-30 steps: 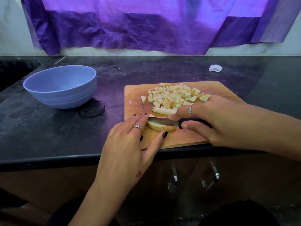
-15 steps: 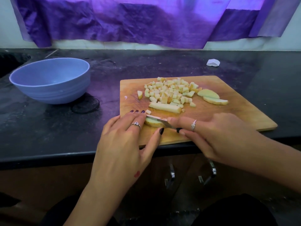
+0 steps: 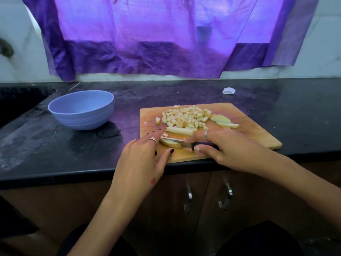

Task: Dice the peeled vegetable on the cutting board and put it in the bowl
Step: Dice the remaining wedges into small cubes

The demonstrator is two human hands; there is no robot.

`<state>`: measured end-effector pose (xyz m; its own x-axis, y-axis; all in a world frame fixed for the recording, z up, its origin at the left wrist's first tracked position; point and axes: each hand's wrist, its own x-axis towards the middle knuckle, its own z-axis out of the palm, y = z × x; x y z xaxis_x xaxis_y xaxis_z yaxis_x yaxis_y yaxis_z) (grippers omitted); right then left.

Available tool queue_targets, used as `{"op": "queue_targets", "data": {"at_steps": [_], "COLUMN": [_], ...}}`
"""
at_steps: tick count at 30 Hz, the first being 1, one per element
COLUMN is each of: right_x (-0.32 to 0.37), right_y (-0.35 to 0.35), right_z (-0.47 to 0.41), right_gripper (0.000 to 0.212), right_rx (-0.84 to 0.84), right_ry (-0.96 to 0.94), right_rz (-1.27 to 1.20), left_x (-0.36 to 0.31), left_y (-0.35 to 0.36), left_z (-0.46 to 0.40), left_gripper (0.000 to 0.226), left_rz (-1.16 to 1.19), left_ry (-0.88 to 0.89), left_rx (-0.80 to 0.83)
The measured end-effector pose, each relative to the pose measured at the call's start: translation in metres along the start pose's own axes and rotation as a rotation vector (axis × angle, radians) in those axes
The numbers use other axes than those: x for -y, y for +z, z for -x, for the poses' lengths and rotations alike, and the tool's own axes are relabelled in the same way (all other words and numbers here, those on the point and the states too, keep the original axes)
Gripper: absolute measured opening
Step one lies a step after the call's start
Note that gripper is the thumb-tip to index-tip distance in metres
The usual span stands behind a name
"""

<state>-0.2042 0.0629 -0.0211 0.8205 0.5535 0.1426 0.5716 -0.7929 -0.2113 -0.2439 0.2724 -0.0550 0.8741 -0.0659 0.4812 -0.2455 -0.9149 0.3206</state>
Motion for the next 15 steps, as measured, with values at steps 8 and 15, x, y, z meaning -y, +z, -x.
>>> {"op": "queue_targets", "data": {"at_steps": [8,15], "right_x": [-0.021,-0.013], "right_y": [-0.007,0.004], "right_z": [0.019,0.029], "right_gripper": [0.03,0.041], "right_rx": [-0.029,-0.067], "right_ry": [0.059,-0.006], "right_rz": [-0.012,0.246], "left_x": [0.005,-0.016], "left_y": [0.006,0.02], "left_z": [-0.016,-0.019], "left_gripper": [0.026,0.023], "left_rz": [0.048,0.1], "left_ry": [0.031,0.112], "left_rx": [0.071,0.005]}}
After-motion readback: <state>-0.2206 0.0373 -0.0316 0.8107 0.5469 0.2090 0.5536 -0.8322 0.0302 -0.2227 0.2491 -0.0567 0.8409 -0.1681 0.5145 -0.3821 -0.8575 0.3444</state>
